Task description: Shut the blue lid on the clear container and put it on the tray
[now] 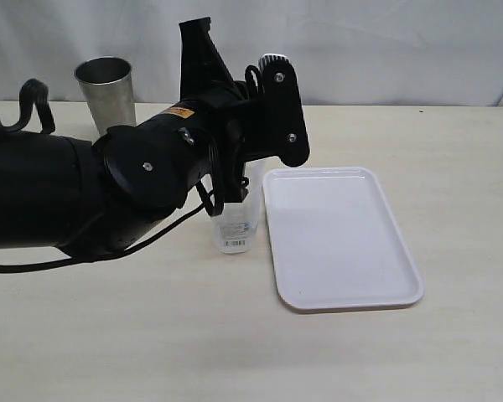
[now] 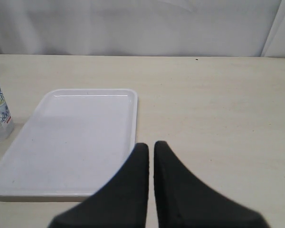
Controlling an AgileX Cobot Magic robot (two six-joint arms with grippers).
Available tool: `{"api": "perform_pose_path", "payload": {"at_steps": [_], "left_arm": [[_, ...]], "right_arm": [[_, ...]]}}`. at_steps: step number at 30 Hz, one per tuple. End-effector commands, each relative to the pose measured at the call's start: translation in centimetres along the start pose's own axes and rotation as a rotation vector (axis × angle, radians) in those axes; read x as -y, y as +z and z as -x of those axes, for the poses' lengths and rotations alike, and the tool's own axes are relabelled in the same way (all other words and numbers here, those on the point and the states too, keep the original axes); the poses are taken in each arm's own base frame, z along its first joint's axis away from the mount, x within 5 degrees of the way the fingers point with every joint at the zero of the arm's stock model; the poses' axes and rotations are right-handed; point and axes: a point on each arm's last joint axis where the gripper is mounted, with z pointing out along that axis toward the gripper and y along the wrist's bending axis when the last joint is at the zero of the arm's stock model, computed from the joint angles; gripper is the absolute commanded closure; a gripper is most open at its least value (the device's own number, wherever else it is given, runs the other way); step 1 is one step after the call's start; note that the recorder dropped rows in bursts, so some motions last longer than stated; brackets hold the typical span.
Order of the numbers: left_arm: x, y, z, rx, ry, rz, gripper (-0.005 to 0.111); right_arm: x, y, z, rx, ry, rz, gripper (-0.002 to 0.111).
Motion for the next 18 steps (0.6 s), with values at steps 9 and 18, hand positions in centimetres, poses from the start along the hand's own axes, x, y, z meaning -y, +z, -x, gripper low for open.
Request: {"api": "perform_pose_path", "payload": {"at_steps": [9, 18], "left_arm": [[0.7, -0.8, 0.5, 0.002, 0.012, -0.017, 0.107], [2.4, -1.2, -0.8, -0.008, 0.097, -0.047, 0.107]], "right_arm": [[0.0, 0.0, -0.1, 0.002, -0.003, -0.006, 0.104], [0.0, 0.0, -0.1, 0.002, -0.003, -0.006, 0.104]]}}
